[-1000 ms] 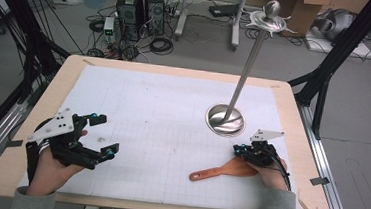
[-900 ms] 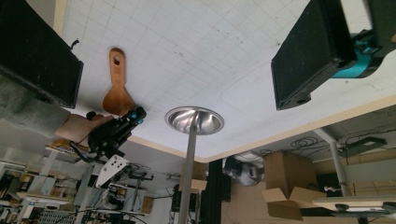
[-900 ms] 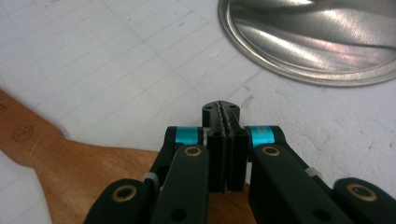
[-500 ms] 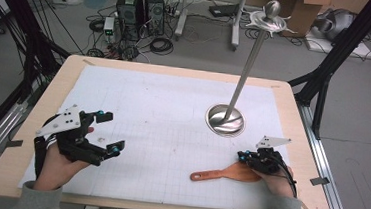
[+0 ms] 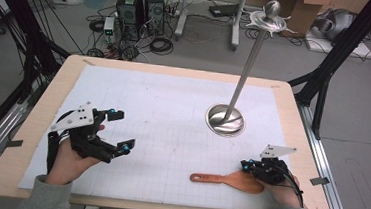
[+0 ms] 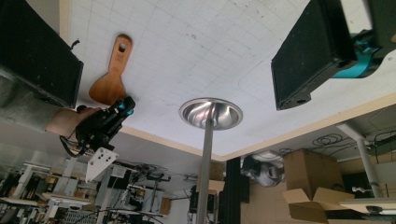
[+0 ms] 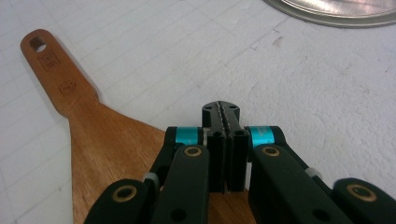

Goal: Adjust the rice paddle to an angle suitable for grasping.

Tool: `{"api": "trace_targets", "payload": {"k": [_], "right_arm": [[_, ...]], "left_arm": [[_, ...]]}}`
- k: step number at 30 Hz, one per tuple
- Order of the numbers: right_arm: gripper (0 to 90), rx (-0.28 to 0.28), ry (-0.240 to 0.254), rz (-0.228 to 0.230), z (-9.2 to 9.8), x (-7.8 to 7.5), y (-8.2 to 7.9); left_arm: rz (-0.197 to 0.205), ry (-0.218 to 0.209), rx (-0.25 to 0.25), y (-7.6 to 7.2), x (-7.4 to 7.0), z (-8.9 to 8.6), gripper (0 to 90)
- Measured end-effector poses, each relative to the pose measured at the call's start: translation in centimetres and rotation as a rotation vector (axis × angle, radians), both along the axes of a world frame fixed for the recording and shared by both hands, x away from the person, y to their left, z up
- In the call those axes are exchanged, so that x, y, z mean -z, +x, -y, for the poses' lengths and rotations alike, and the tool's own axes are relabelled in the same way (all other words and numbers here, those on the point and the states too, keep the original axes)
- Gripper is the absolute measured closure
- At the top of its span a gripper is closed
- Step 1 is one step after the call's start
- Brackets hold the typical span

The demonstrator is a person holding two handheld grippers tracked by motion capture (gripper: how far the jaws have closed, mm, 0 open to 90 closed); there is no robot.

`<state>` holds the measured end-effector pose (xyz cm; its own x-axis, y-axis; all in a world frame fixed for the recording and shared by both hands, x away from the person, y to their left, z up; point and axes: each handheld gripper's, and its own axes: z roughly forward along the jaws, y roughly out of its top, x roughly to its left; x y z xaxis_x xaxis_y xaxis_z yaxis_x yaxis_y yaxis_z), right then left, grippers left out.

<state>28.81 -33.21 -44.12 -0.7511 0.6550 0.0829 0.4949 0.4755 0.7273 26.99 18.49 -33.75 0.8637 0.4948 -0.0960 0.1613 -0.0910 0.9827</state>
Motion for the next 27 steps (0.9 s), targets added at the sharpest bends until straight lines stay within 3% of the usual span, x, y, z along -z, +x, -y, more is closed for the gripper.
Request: {"api": "trace_targets", "payload": {"k": [1,3,4,6,7,10,17,27], "right_arm": [[89.9,-0.002,0.015,0.008,0.0,-0.2,-0.1],[89.9,-0.039,0.093,0.052,-0.5,-1.3,-0.5],[89.9,-0.039,0.093,0.052,-0.5,-1.3,-0.5],[89.8,-0.091,0.103,0.078,-1.4,-1.9,-1.0],[89.8,-0.130,0.091,0.096,-2.2,-2.3,-1.2],[89.8,-0.165,0.089,0.090,-3.4,-2.3,-1.5],[89.9,-0.199,0.092,0.103,-4.8,-1.9,-2.3],[89.9,-0.242,0.065,0.066,-6.3,-0.8,-3.9]], "left_arm": [[0.000,0.002,0.002,0.0,0.0,0.0,2.6],[-0.002,0.001,0.001,0.1,0.0,0.0,2.6],[-0.006,0.000,0.001,0.2,0.1,0.0,2.6],[-0.009,0.000,-0.007,0.2,0.1,0.0,2.6],[-0.010,0.000,-0.008,0.2,0.2,0.0,2.6],[-0.007,0.003,-0.012,0.1,0.1,-0.2,2.6],[-0.007,-0.008,-0.026,0.0,0.0,-0.7,2.6],[-0.007,0.003,-0.023,0.0,0.0,-0.4,2.6]]}}
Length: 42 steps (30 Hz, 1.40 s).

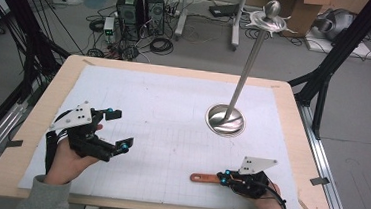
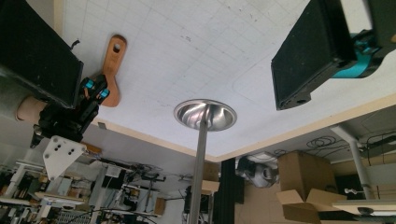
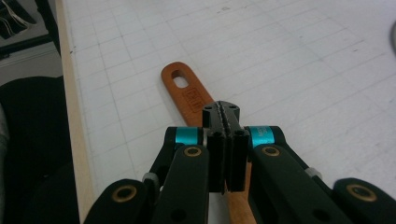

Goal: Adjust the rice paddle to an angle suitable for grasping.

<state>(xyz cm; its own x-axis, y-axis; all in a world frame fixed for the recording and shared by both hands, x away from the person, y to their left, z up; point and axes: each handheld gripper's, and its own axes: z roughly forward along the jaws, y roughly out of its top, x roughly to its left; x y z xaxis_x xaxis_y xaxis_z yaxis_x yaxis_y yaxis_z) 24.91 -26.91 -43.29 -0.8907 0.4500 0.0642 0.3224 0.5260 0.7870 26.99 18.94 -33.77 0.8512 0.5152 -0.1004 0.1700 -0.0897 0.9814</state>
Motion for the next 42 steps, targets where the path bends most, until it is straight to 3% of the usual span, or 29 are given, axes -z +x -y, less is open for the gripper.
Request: {"api": "trace_targets", "payload": {"k": [12,14,24,35,42], "right_arm": [[89.9,-0.049,-0.047,-0.033,-0.8,0.9,-0.2],[89.9,-0.043,-0.078,-0.030,-1.0,1.1,-0.1],[89.9,0.001,-0.114,-0.025,-2.0,0.7,1.2],[89.9,0.074,-0.112,-0.081,-1.9,0.5,3.5],[89.9,0.091,-0.111,-0.077,-1.8,0.1,4.6]], "left_arm": [[0.000,0.001,-0.009,0.0,0.0,-0.2,2.6],[-0.001,0.002,-0.010,-0.1,0.1,-0.2,2.6],[-0.002,0.006,-0.027,-0.5,0.2,-0.7,2.6],[-0.010,0.022,-0.048,-1.0,0.4,-1.5,2.6],[-0.006,0.033,-0.056,-1.2,0.6,-1.7,2.6]]}}
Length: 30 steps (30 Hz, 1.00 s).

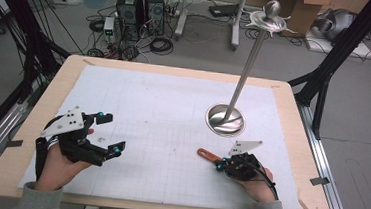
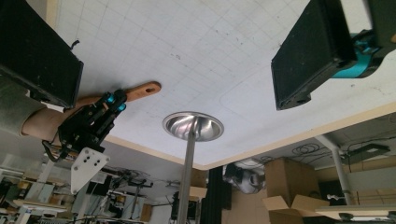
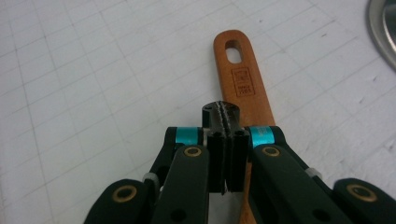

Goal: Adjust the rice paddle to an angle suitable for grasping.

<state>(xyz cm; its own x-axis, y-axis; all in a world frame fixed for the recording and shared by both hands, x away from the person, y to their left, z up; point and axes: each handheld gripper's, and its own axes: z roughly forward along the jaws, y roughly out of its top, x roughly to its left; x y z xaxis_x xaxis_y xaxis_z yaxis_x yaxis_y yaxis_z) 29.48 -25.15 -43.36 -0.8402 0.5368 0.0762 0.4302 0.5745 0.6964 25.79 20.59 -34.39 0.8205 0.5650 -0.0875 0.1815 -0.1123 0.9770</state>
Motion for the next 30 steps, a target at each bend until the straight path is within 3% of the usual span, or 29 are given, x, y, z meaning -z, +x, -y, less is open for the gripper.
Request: {"api": "trace_targets", "payload": {"k": [7,13,20,30], "right_arm": [[89.9,0.010,0.020,0.003,0.2,-0.3,0.8],[89.9,-0.037,-0.007,0.000,-0.6,0.0,0.7],[89.9,-0.016,-0.029,-0.002,-0.5,0.3,1.2],[89.8,0.034,0.002,-0.020,0.5,0.4,2.4]], "left_arm": [[-0.010,0.000,-0.003,0.1,0.2,-0.2,2.6],[-0.015,0.003,-0.002,0.2,0.3,-0.1,2.6],[-0.019,0.007,-0.002,0.3,0.5,-0.1,2.6],[-0.031,0.014,-0.006,0.4,0.8,-0.1,2.6]]}}
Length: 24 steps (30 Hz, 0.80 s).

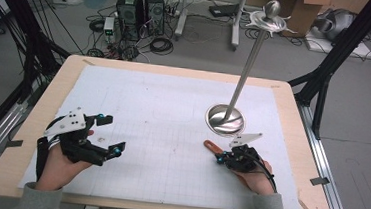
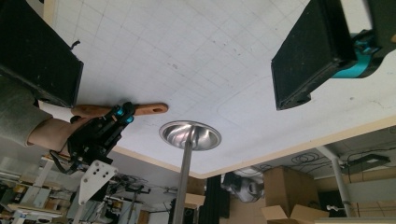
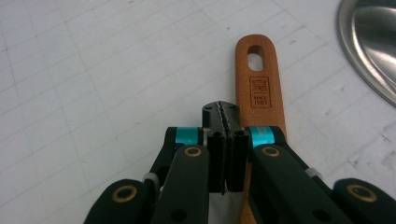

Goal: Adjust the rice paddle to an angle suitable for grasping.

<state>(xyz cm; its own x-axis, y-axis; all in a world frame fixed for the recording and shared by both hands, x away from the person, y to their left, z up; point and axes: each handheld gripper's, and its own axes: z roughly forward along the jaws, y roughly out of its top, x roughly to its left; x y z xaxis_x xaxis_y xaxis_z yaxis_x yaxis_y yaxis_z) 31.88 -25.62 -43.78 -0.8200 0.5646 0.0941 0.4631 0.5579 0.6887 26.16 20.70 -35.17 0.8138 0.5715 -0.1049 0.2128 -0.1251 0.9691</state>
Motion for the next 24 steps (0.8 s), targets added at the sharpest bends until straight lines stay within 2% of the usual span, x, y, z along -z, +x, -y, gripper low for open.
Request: {"api": "trace_targets", "payload": {"k": [4,8,10,14,17,19,21,22,24], "right_arm": [[89.6,-0.007,0.024,0.009,0.2,-1.0,-0.1],[80.4,0.002,0.054,0.072,0.3,-3.2,-0.5],[74.7,0.013,0.050,0.093,0.4,-3.8,-0.6],[60.1,0.052,0.087,0.098,0.8,-4.5,-0.6],[44.1,0.082,0.098,0.120,1.2,-5.0,-1.2],[37.4,0.103,0.100,0.131,1.5,-5.3,-1.4],[31.3,0.098,0.108,0.133,1.7,-5.5,-1.6],[30.8,0.077,0.097,0.122,1.6,-5.6,-1.7],[21.9,0.035,0.045,0.125,1.3,-5.7,-2.1]], "left_arm": [[0.003,-0.005,-0.001,0.0,-0.1,0.0,2.6],[0.002,-0.007,-0.005,0.1,-0.1,-0.1,2.6],[0.000,-0.010,-0.006,0.1,-0.1,-0.1,2.6],[0.000,-0.008,0.000,0.2,-0.1,0.0,2.6],[-0.003,-0.004,-0.001,0.4,0.0,0.1,2.6],[-0.004,-0.004,0.000,0.4,0.0,0.2,2.6],[-0.005,0.002,0.002,0.4,0.0,0.3,2.6],[-0.004,0.002,0.006,0.4,0.0,0.4,2.6],[0.000,0.003,0.008,0.4,0.0,0.4,2.6]]}}
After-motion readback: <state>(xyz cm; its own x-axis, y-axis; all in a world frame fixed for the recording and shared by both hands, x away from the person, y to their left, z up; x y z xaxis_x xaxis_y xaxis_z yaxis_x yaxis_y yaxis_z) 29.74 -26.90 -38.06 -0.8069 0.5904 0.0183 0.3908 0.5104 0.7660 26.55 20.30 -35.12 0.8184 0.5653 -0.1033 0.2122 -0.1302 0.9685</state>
